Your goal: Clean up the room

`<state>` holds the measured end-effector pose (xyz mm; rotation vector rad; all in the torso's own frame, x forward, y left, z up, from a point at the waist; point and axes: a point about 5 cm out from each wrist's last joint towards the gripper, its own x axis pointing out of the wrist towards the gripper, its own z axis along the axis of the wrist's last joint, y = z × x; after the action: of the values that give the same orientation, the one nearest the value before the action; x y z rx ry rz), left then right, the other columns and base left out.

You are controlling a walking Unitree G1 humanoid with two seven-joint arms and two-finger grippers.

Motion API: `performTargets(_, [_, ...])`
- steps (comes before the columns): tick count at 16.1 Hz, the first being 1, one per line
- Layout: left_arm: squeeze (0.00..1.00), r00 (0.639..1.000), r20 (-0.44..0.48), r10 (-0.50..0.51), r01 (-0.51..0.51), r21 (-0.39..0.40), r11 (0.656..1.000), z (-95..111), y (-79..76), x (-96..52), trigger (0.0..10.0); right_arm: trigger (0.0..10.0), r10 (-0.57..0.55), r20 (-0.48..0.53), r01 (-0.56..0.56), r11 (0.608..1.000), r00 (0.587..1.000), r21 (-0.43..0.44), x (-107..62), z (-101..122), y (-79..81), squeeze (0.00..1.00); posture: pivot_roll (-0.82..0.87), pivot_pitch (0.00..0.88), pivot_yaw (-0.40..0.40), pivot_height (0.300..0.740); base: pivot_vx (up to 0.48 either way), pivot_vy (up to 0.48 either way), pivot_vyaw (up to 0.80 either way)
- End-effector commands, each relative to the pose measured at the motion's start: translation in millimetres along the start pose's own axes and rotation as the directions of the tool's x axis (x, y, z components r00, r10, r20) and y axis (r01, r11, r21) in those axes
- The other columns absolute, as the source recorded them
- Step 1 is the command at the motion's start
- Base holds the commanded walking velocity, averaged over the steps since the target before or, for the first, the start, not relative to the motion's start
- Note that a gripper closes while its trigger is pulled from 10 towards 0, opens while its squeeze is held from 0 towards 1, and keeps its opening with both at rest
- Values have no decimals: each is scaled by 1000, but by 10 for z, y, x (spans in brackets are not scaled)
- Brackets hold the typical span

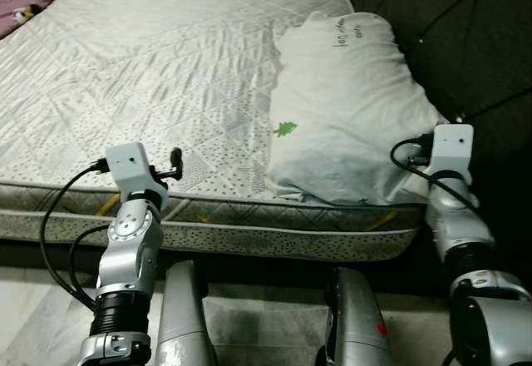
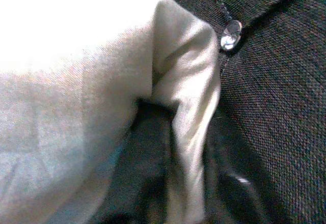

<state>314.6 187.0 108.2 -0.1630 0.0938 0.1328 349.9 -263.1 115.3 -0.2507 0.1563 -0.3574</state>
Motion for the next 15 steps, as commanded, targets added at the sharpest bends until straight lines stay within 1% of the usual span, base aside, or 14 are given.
performTargets(1, [0,1000,-2,21,-21,18,1000,7,48,4,10000,10000,6,31,-7,1000,1000,9,-22,25,65,1000,32,0,-8,518,0,0,0])
performTargets(2, [0,1000,10,27,-28,13,1000,20,54,-3,10000,10000,3,35,-3,1000,999,4,-47,3,81,1000,32,0,-8,518,0,0,0])
performTargets(4, [0,999,26,31,-32,28,999,33,49,-11,10000,10000,10,26,-9,1000,1000,-14,-82,-64,97,1000,31,0,-14,518,0,0,0])
performTargets(5, [0,999,38,31,-33,40,999,41,38,-16,10000,10000,20,-1,-20,1000,1000,-21,-113,-135,109,1000,32,0,-16,518,0,0,0])
performTargets(6, [0,998,43,34,-36,37,999,45,37,-16,10000,10000,15,-24,-16,1000,1000,-17,-129,-191,98,1000,33,0,-16,518,0,0,0])
performTargets(8, [0,998,29,47,-47,24,999,38,59,-9,10000,10000,0,28,1,1000,1000,-20,-122,-116,62,1000,33,0,-15,518,0,0,0])
performTargets(10, [0,997,18,69,-70,41,997,17,100,-13,10000,10000,-3,132,11,998,991,-57,-141,34,49,1000,34,0,-16,518,0,0,0])
performTargets(12, [0,994,21,107,-109,76,991,8,141,-38,10000,10000,37,175,-23,996,984,-81,-245,68,116,1000,37,0,-20,518,0,0,0])
performTargets(13, [0,991,27,135,-136,79,987,14,170,-56,10000,10000,70,165,-56,994,984,-89,-309,23,164,1000,40,0,-23,518,0,0,0])
performTargets(14, [0,988,39,151,-153,62,986,31,211,-76,10000,10000,110,126,-99,991,986,-90,-399,-85,214,1000,42,0,-26,518,0,0,0])
performTargets(15, [0,982,50,180,-184,75,980,41,267,-95,10000,10000,132,73,-124,987,989,-102,-491,-241,215,1000,49,0,-32,518,0,0,0])
